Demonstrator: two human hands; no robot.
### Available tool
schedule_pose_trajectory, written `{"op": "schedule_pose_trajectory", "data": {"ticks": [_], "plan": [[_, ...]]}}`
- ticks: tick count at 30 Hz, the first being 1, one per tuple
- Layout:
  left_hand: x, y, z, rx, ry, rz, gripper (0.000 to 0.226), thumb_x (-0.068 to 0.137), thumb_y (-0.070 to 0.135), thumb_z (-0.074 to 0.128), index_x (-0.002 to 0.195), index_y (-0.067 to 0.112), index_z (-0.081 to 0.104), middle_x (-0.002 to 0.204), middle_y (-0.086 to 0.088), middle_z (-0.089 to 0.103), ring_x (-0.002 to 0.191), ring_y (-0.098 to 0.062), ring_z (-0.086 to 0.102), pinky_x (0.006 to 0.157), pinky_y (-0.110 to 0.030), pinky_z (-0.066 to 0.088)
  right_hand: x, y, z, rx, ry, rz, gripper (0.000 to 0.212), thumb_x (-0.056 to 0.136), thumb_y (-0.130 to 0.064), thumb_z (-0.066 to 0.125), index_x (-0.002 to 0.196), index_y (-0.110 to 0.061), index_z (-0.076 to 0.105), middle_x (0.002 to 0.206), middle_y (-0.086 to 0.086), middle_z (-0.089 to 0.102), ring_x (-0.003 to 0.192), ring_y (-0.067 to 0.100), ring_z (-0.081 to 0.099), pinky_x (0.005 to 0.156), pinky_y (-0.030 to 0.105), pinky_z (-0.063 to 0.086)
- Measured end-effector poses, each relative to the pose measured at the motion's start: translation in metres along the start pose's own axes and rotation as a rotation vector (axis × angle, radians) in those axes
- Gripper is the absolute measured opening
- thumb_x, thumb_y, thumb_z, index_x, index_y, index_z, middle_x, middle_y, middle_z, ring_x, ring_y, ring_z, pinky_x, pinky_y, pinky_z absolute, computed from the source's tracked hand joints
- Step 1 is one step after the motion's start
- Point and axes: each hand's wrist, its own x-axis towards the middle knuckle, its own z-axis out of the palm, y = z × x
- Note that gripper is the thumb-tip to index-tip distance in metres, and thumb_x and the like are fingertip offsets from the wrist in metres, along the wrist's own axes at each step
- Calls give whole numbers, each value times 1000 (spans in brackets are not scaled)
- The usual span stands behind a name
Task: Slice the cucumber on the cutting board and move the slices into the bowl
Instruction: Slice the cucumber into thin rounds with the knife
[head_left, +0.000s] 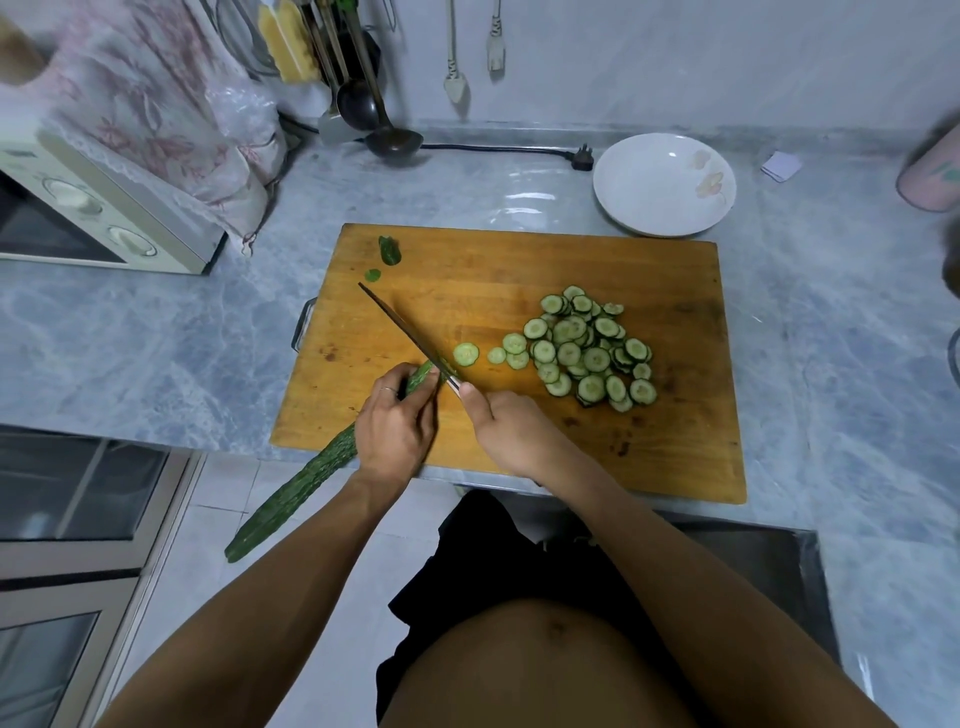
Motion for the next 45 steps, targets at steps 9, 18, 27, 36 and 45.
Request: {"op": "schedule_pose_trajectory", "data": {"ticks": [9,18,27,36,45], "plan": [[0,-1,-2,-40,-12,-16,25,94,29,56,110,26,76,115,-7,67,100,-28,63,62,-28,49,-16,12,-27,122,-58,50,69,102,-58,19,79,-5,55,63,18,50,46,23,47,44,23,39],[0,3,-5,-29,-37,-31,18,87,14,71,102,20,77,116,-10,66,99,-31,64,62,-31,50,-44,1,-18,-69,-5,-66,59,106,-48,24,64,-9,41,58,5,44,54,18,44,51,31,29],[0,0,-5,-28,-12,7,18,84,16,64,95,17,77,116,-12,66,98,-31,65,58,-32,50,-48,-2,-10,-75,-18,-70,58,106,-48,24,61,-12,37,58,3,40,53,15,41,49,29,24],[1,0,-5,0,-1,20,28,90,26,50,96,18,77,116,-11,66,99,-31,64,55,-32,49,-36,-6,-6,-73,-16,-66,59,106,-47,22,60,-14,38,59,2,43,57,12,42,50,27,26],[2,-2,0,28,4,28,23,92,25,55,101,21,76,116,-8,65,97,-29,60,54,-29,45,-9,-11,-1,-47,-22,-6,61,105,-49,21,60,-13,43,61,5,49,63,21,49,58,32,29]]}}
